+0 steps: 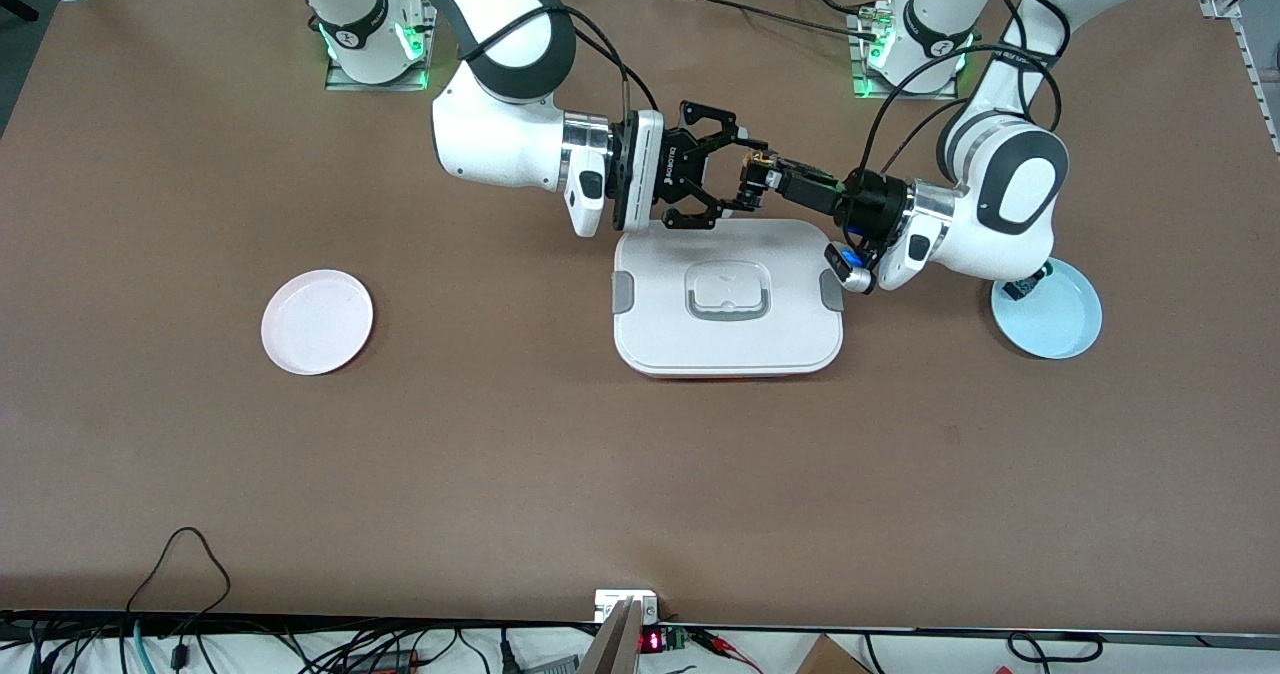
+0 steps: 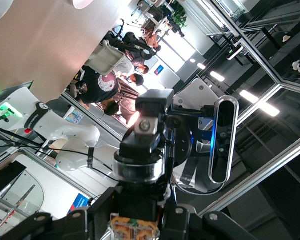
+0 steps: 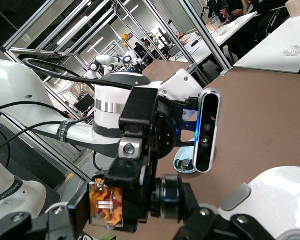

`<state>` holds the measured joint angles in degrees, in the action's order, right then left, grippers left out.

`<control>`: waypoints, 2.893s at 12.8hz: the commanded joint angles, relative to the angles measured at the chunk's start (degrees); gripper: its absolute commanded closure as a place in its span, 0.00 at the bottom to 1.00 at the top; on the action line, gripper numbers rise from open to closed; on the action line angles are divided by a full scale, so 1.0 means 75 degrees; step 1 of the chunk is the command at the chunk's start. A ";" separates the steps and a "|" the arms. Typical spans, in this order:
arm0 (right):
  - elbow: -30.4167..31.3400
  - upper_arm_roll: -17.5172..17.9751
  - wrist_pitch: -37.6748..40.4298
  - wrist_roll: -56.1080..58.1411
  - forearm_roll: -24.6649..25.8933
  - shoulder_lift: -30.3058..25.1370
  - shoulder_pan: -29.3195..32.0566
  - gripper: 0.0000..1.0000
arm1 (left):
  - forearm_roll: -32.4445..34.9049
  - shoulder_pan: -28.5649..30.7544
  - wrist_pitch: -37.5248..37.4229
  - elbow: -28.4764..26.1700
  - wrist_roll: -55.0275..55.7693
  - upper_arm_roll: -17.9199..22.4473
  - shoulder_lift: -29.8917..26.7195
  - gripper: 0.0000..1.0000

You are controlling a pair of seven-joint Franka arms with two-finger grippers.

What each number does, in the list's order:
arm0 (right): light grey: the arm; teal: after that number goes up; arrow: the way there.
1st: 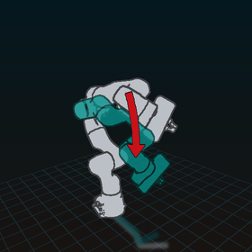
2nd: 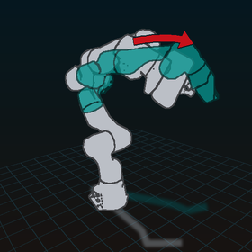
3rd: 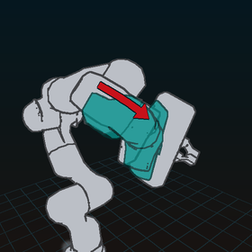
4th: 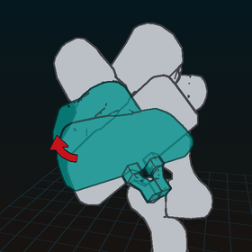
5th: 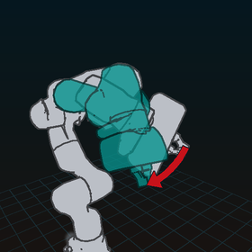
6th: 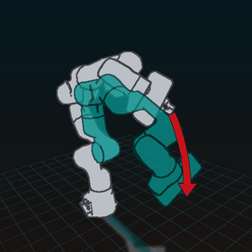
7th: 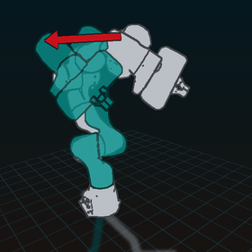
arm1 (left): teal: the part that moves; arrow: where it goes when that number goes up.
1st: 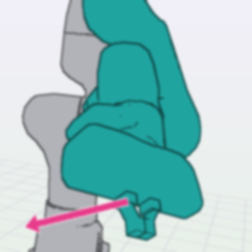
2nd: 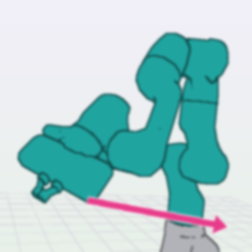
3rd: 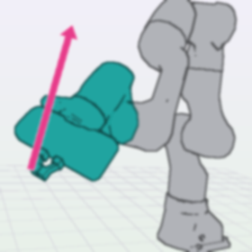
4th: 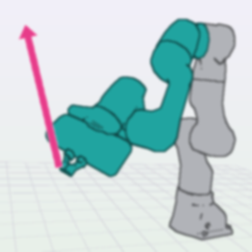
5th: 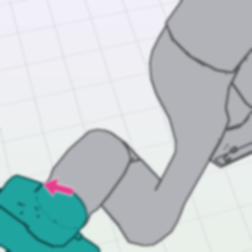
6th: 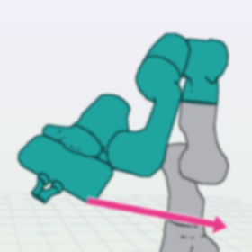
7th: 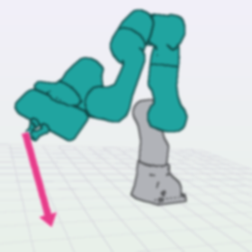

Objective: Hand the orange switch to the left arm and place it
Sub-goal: 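Close the left gripper on the orange switch beside the right gripper, then open the right gripper and withdraw it while the left gripper pulls back, then lower the switch onto the blue plate while the right gripper retreats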

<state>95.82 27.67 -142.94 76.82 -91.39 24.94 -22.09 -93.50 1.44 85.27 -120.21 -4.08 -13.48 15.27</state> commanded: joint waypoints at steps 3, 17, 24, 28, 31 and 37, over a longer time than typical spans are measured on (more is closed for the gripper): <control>-0.0120 0.0003 0.0027 0.0023 -0.0178 -0.0043 0.0155 0.00 | -0.0015 0.0112 0.0033 0.0382 -0.0008 -0.0008 -0.0091 0.76; 0.1720 -0.3675 0.2969 -0.1975 0.2898 -0.2456 0.1281 0.00 | 0.9271 0.0206 -0.0295 0.3325 -0.1210 -0.0043 0.0073 0.78; 0.0503 -0.4064 0.4185 -0.7812 0.9680 -0.3254 0.1035 0.00 | 1.3425 0.0310 0.0523 0.3290 -0.4363 -0.0043 0.0248 0.78; 0.0245 -0.4122 0.5777 -0.9291 1.1912 -0.3594 0.1011 0.00 | 1.4247 0.1128 0.1612 0.3185 -0.6529 0.0004 0.0763 0.78; -0.0503 -0.4157 0.6553 -0.9247 1.2395 -0.3525 0.1139 0.00 | 1.4622 0.1972 0.2409 0.2951 -0.8263 0.0004 0.1302 0.78; -0.0518 -0.4157 0.6555 -0.9211 1.2536 -0.3337 0.1445 0.00 | 1.5021 0.3112 0.4226 0.2108 -1.1137 0.0027 0.1678 0.80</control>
<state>93.24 -3.76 -94.70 8.46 1.66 -1.11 -11.44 17.21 24.18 114.00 -102.11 -83.08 -12.57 28.16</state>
